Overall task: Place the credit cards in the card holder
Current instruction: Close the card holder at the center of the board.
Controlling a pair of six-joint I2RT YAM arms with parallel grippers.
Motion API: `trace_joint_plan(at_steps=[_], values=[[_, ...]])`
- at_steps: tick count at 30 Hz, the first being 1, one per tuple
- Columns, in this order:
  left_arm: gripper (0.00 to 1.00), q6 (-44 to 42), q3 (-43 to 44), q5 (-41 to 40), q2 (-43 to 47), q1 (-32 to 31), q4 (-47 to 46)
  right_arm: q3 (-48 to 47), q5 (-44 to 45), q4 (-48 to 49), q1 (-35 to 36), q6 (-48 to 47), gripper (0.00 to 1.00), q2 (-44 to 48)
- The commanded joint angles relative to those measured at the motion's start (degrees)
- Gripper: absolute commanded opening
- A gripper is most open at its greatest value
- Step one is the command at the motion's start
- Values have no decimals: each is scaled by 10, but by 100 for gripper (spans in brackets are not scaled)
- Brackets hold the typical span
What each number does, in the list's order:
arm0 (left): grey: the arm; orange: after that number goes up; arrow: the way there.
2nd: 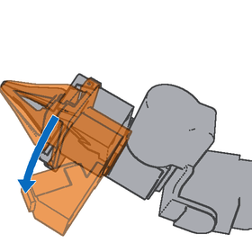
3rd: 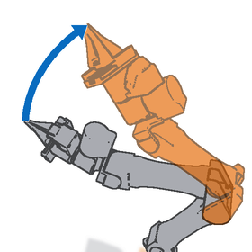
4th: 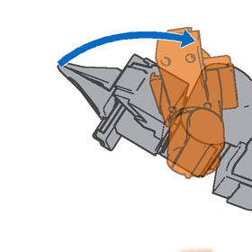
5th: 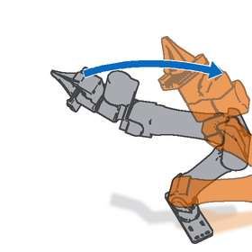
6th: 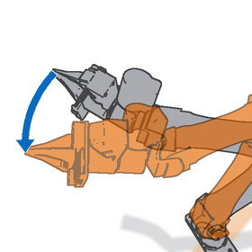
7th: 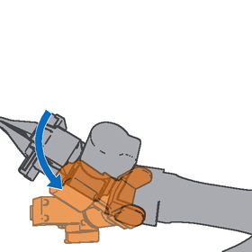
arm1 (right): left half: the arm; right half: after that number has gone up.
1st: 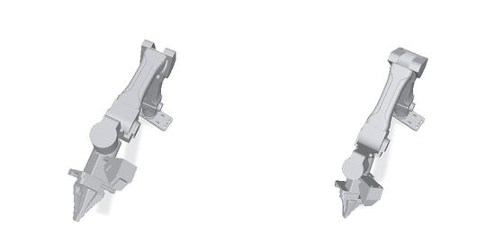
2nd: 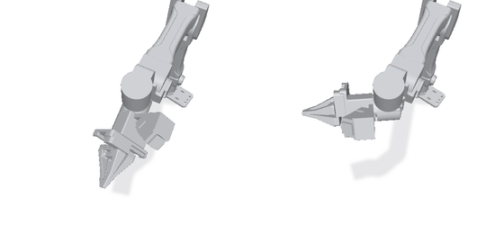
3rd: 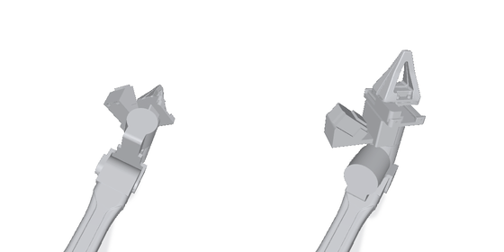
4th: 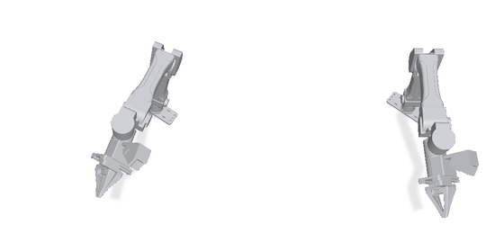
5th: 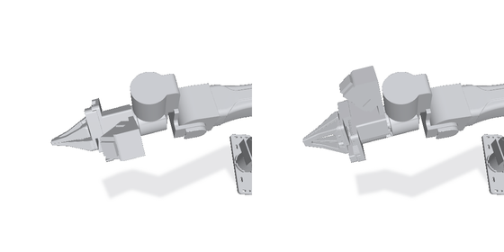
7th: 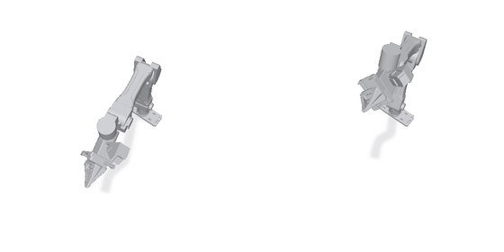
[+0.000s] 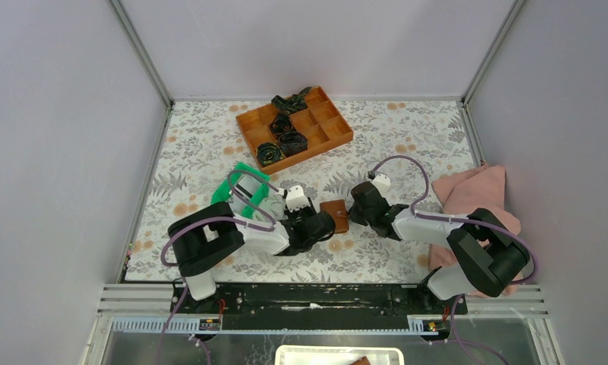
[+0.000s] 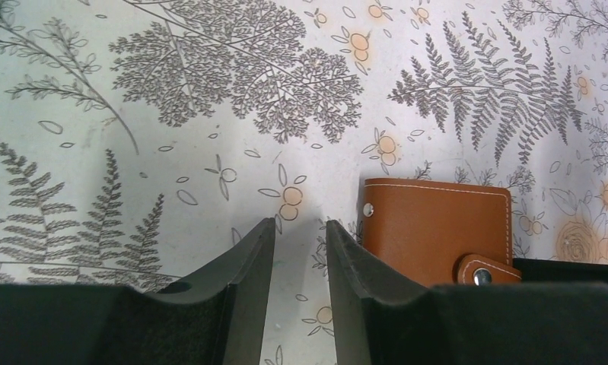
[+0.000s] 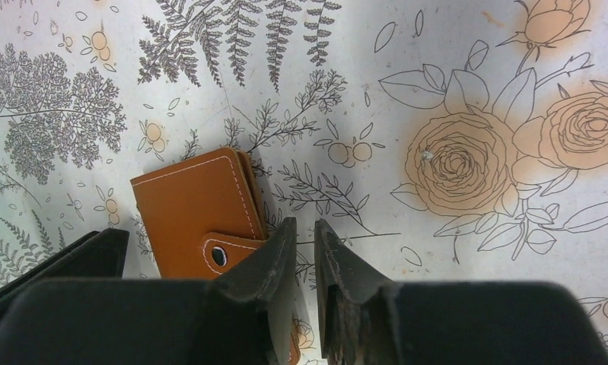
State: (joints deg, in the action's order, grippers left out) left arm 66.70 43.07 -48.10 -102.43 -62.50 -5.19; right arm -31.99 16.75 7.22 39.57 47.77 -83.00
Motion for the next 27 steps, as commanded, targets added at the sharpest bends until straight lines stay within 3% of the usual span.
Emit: trace_joint_plan(at_steps=[1,27], values=[[38,-30,-26,147,-64,4,72,-23,-4,17,-4,-7,22,-1],[39,-70,5,164,-78,4,55,-24,-8,8,-4,-11,22,9]])
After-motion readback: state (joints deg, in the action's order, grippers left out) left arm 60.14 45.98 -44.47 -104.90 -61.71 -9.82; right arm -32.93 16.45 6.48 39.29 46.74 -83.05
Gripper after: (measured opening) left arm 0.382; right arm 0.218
